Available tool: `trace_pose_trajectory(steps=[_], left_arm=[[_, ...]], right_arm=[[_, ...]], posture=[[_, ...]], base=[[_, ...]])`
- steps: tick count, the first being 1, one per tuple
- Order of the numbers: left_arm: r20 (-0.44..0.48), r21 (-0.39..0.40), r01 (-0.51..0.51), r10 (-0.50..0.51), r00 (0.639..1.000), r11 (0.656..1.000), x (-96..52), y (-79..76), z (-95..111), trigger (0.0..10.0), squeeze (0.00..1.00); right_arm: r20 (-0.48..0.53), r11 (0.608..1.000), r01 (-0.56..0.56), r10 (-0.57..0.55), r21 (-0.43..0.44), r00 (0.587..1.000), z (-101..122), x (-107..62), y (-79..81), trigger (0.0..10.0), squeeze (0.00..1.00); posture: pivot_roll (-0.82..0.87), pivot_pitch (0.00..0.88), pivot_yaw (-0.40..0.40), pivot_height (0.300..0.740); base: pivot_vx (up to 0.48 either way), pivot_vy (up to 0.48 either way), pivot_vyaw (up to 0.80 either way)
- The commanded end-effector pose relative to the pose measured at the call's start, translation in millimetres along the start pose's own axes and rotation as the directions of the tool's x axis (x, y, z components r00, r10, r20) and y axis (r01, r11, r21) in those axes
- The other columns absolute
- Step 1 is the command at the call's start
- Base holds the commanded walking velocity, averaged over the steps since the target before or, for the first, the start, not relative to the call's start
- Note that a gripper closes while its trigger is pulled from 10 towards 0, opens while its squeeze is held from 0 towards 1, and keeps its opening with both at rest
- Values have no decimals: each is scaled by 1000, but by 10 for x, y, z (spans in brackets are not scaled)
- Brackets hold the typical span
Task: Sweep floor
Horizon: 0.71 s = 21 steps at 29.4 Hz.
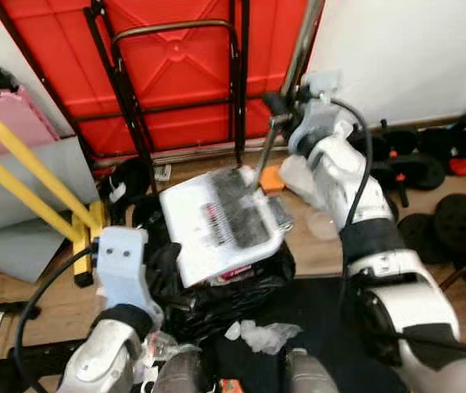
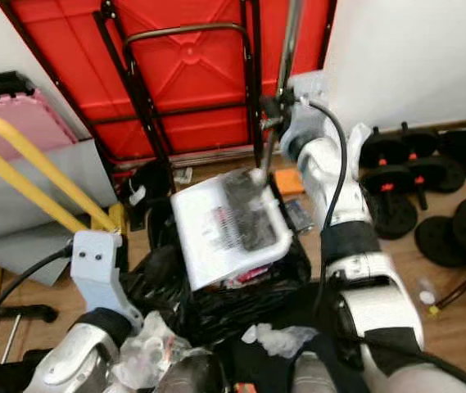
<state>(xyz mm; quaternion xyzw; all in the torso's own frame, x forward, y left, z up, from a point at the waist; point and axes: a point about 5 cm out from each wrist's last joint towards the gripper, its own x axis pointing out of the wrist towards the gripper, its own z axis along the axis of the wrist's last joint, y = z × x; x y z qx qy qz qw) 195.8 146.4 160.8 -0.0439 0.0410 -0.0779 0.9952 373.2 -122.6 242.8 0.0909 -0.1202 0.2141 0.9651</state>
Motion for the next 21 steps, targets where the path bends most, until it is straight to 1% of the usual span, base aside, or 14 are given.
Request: trace_pose_trajectory(steps=[1, 3, 4, 5, 6, 7, 8, 9, 10, 11, 13, 14, 16, 21], left_arm=[[-47, -2, -74, 73, 996, 997, -3, 104, -91, 10000, 0], [-47, -2, -74, 73, 996, 997, -3, 104, -91, 10000, 0], [-49, 2, -82, 82, 995, 997, 7, 132, -100, 10000, 0], [-50, 9, -96, 97, 994, 995, 20, 169, -111, 10000, 0], [-50, 9, -96, 97, 994, 995, 20, 169, -111, 10000, 0], [-50, 16, -108, 109, 993, 994, 34, 197, -118, 10000, 0], [-50, 16, -108, 109, 993, 994, 34, 197, -118, 10000, 0], [-51, 19, -118, 119, 992, 993, 50, 220, -122, 10000, 0], [-51, 19, -118, 119, 992, 993, 50, 220, -122, 10000, 0], [-51, 22, -124, 125, 991, 992, 66, 238, -127, 10000, 0], [-51, 22, -124, 125, 991, 992, 66, 238, -127, 10000, 0], [-50, 25, -127, 128, 990, 992, 84, 249, -128, 10000, 0], [-49, 27, -128, 129, 990, 991, 103, 257, -129, 10000, 0], [-44, 32, -124, 125, 991, 992, 134, 255, -125, 10000, 0]], right_arm=[[72, 998, -51, 49, 22, 996, 148, -55, 99, 10000, 0], [72, 998, -51, 49, 22, 996, 148, -55, 99, 10000, 0], [64, 999, -46, 44, 27, 997, 112, -89, 102, 10000, 0], [41, 1000, -6, 6, 12, 999, 32, -147, 67, 10000, 0], [41, 1000, -6, 6, 12, 999, 32, -147, 67, 10000, 0], [20, 1000, 28, -28, -5, 999, -38, -200, 33, 10000, 0], [20, 1000, 28, -28, -5, 999, -38, -200, 33, 10000, 0], [-3, 999, 46, -46, -4, 999, -95, -265, 18, 10000, 0], [-3, 999, 46, -46, -4, 999, -95, -265, 18, 10000, 0], [-27, 998, 55, -55, 1, 998, -129, -336, 20, 10000, 0], [-27, 998, 55, -55, 1, 998, -129, -336, 20, 10000, 0], [-47, 999, 53, -53, -2, 997, -153, -383, 38, 10000, 0], [-62, 999, 53, -54, -9, 997, -167, -420, 53, 10000, 0], [-75, 998, 58, -60, -34, 995, -181, -444, 52, 10000, 0]], posture=[[-89, 149, -12, 740], [-89, 149, -12, 740], [-90, 147, -11, 740], [-92, 133, -9, 740], [-92, 133, -9, 740], [-92, 124, -7, 740], [-92, 124, -7, 740], [-94, 117, -5, 740], [-94, 117, -5, 740], [-94, 109, -3, 740], [-94, 109, -3, 740], [-92, 99, -3, 740], [-91, 92, -1, 740], [-89, 85, 1, 740]], base=[[0, 0, 0], [0, 0, 0], [0, 0, 0], [0, 0, 0], [0, 0, 0], [0, 0, 0], [0, 0, 0], [0, 0, 0], [0, 0, 0], [-240, 0, 0], [-240, 0, 0], [-255, 0, 0], [-259, 0, 0], [-261, 0, 0]])
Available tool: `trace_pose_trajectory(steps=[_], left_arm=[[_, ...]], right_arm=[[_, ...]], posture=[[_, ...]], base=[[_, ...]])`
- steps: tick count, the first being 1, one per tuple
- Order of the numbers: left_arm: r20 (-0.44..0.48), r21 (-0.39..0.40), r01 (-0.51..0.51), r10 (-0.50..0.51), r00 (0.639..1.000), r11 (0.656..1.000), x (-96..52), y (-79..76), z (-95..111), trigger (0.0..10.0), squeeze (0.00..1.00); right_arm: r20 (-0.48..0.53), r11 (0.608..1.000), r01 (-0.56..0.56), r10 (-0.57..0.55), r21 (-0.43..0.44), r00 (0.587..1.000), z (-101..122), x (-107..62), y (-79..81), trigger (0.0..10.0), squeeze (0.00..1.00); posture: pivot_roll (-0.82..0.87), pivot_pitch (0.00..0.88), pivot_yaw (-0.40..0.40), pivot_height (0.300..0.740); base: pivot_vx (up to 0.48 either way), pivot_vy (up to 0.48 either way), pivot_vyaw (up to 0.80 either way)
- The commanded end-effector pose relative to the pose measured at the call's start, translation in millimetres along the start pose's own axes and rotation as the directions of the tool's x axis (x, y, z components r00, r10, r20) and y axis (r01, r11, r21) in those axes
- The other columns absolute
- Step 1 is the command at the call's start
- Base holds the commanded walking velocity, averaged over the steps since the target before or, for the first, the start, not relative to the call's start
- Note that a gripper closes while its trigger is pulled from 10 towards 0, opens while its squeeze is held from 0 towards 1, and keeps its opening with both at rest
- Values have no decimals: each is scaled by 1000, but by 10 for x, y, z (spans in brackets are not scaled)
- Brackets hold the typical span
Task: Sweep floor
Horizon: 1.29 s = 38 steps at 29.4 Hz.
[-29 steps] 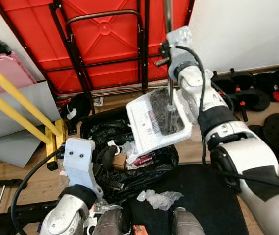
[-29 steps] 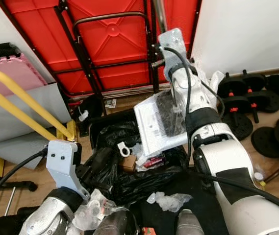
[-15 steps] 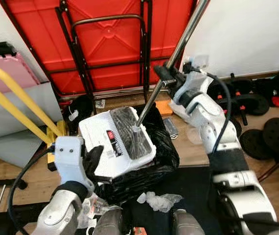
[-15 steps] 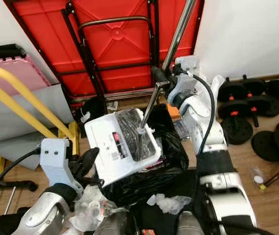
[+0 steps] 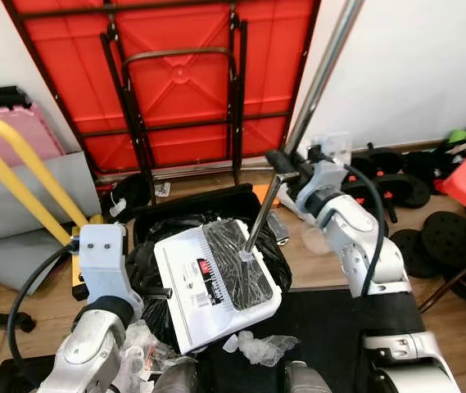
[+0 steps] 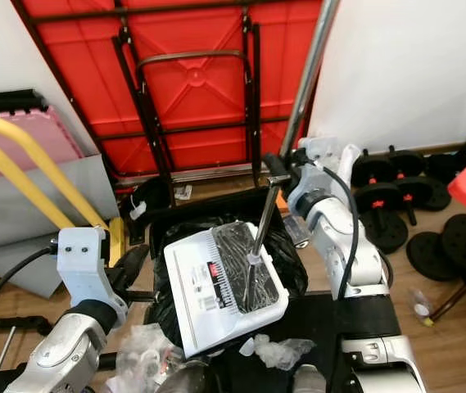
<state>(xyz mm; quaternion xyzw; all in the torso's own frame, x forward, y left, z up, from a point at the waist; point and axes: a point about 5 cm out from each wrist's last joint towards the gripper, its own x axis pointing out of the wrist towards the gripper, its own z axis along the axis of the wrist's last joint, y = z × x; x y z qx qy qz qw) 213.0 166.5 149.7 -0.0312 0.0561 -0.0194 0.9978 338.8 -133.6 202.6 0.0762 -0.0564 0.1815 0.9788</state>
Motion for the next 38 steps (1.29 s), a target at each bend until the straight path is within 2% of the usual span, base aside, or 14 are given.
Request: trace_pose_trajectory(steps=[1, 17, 27, 34, 38], left_arm=[[-16, 14, -1, 2, 1000, 1000, 6, 15, -45, 10000, 0], [-8, 27, 29, -29, 1000, 999, 50, -28, -40, 10000, 0], [-8, 32, 38, -38, 999, 999, 59, -41, -47, 10000, 0], [-8, 35, 43, -43, 999, 998, 61, -47, -50, 10000, 0], [3, 62, 43, -43, 999, 997, 64, -39, -38, 10000, 0]], right_arm=[[44, 1000, -8, 9, -26, 999, 103, -14, 33, 10000, 0], [16, 999, 50, -50, -20, 999, 58, -54, -17, 10000, 0], [-18, 993, 92, -94, -67, 995, 6, -67, -91, 10000, 0], [-39, 987, 121, -126, -105, 991, -33, -73, -134, 10000, 0], [-46, 983, 133, -140, -127, 989, -47, -75, -154, 10000, 0]], posture=[[-88, 80, 3, 740], [-85, 73, 8, 740], [-85, 72, 7, 740], [-84, 73, 6, 740], [-84, 74, 6, 740]], base=[[-259, 0, 800], [-257, 0, 50], [-260, 0, 0], [-112, 0, 0], [0, 0, 0]])
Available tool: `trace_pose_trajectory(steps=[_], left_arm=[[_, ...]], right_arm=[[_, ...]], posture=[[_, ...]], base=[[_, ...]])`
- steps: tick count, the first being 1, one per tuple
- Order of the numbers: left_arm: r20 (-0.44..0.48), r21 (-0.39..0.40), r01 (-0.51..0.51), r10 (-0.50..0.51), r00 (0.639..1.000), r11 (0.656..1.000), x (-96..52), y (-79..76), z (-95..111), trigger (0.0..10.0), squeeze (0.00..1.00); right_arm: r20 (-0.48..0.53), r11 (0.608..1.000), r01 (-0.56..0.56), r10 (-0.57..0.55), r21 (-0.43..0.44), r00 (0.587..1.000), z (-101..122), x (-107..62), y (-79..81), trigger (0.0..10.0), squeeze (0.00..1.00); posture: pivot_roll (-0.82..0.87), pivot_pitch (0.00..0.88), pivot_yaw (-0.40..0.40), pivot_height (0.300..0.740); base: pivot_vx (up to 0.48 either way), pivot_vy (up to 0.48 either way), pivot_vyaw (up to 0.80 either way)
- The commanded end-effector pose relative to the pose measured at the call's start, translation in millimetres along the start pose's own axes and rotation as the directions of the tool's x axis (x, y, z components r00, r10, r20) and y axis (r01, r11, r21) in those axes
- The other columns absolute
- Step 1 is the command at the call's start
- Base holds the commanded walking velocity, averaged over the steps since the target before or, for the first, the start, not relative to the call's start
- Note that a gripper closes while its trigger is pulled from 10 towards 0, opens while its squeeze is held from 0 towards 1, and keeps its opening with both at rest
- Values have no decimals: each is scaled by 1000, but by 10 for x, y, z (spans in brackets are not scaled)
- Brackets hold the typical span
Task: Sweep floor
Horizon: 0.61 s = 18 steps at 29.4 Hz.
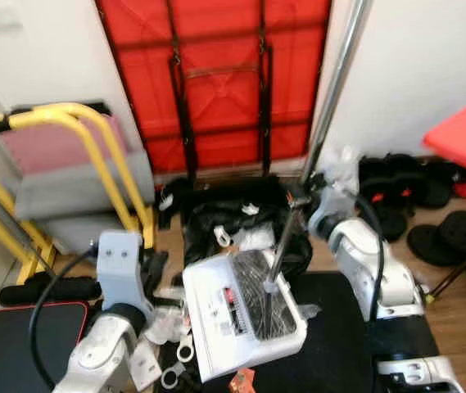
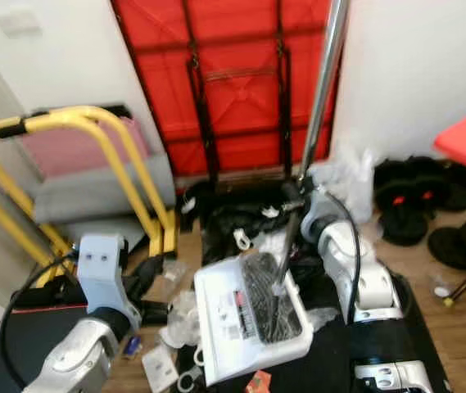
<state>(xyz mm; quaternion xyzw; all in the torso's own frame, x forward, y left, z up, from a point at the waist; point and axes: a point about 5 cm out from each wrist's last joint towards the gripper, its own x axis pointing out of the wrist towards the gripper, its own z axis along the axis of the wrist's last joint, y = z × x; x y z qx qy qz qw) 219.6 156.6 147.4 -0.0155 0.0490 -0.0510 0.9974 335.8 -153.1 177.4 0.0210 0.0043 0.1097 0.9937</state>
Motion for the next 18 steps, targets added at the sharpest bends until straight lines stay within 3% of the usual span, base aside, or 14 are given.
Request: trace_pose_trajectory(steps=[1, 4, 14, 18], left_arm=[[-4, 34, -19, 19, 1000, 999, -10, 57, -15, 10000, 0], [5, 78, -7, 7, 1000, 997, -17, 67, -15, 10000, 0], [-7, 94, 24, -23, 1000, 995, -43, 65, -33, 10000, 0], [-13, 92, 31, -30, 999, 995, -47, 56, -43, 10000, 0]], right_arm=[[76, 1000, -3, 5, -26, 997, 174, 26, 35, 10000, 0], [73, 999, 3, 0, -36, 997, 172, 26, 24, 10000, 0], [65, 998, 16, -12, -59, 998, 151, 39, 5, 10000, 0], [62, 997, 23, -19, -68, 998, 142, 42, -7, 10000, 0]], posture=[[-84, 74, 6, 740], [-86, 75, 8, 740], [-85, 74, 5, 740], [-85, 75, 4, 740]], base=[[0, 0, 0], [0, 0, 0], [0, 0, 0], [0, -277, 0]])
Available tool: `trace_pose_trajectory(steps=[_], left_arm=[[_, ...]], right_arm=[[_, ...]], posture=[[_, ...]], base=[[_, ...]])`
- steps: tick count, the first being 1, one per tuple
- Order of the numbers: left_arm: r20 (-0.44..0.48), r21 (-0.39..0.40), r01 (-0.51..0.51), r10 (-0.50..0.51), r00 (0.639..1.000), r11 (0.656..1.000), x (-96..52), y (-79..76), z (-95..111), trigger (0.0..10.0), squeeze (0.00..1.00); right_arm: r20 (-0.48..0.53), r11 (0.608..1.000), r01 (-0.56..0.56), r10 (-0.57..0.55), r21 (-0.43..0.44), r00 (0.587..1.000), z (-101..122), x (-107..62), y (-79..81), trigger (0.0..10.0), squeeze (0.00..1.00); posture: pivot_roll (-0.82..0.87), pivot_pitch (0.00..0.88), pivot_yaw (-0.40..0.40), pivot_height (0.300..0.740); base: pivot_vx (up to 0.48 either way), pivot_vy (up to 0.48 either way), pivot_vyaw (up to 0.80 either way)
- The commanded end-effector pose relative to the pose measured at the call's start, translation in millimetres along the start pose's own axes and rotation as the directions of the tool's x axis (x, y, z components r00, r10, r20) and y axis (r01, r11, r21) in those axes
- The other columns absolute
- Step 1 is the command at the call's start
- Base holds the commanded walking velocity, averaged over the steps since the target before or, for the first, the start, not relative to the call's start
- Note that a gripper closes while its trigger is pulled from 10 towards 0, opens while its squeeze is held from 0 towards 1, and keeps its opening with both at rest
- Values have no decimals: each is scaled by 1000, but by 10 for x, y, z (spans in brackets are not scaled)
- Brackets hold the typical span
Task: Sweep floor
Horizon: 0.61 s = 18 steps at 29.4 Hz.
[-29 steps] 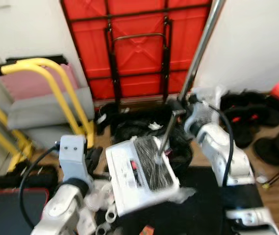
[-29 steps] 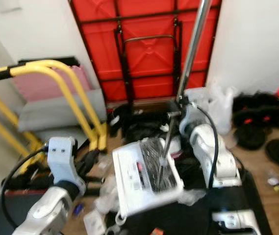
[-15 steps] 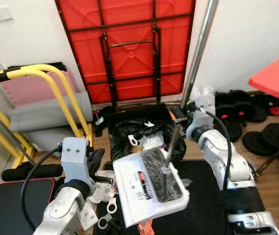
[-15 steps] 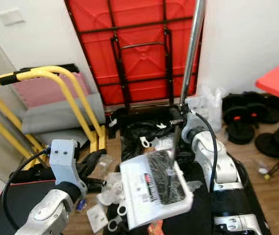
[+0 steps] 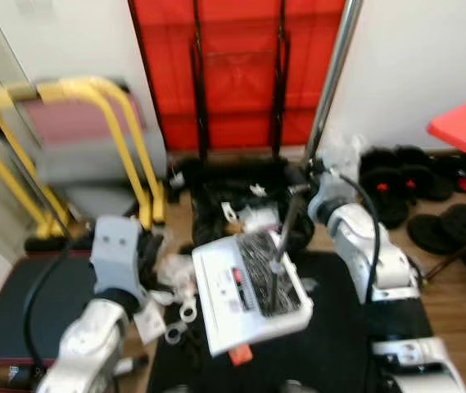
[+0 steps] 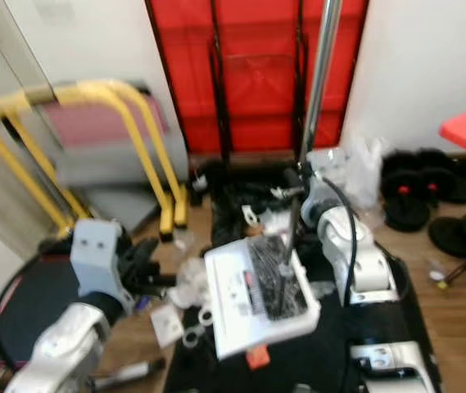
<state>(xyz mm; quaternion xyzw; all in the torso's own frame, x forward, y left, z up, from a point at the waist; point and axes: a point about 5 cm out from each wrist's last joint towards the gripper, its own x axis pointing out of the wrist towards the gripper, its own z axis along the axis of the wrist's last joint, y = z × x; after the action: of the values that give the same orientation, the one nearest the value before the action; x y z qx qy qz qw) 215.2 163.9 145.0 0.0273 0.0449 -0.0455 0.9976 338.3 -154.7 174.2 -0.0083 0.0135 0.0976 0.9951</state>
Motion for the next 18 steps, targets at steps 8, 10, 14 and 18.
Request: trace_pose_trajectory(steps=[8, 10, 14, 18], left_arm=[[-11, -3, 38, -38, 999, 999, 9, -22, -25, 10000, 0], [-10, -8, 27, -27, 1000, 1000, 19, -12, -26, 10000, 0], [-12, -12, 23, -23, 1000, 1000, 23, -5, -28, 10000, 0], [-11, -17, 20, -20, 1000, 1000, 25, -3, -29, 10000, 0]], right_arm=[[79, 999, 14, -11, -35, 997, 157, 16, -11, 10000, 0], [75, 999, 20, -17, -42, 997, 143, 16, -16, 10000, 0], [73, 998, 26, -22, -48, 997, 138, 19, -22, 10000, 0], [69, 998, 39, -35, -57, 997, 131, 23, -38, 10000, 0]], posture=[[-87, 74, 4, 740], [-87, 74, 4, 740], [-86, 74, 3, 740], [-86, 74, 3, 740]], base=[[0, -230, 0], [0, 0, 0], [0, 0, 0], [0, 0, 0]])
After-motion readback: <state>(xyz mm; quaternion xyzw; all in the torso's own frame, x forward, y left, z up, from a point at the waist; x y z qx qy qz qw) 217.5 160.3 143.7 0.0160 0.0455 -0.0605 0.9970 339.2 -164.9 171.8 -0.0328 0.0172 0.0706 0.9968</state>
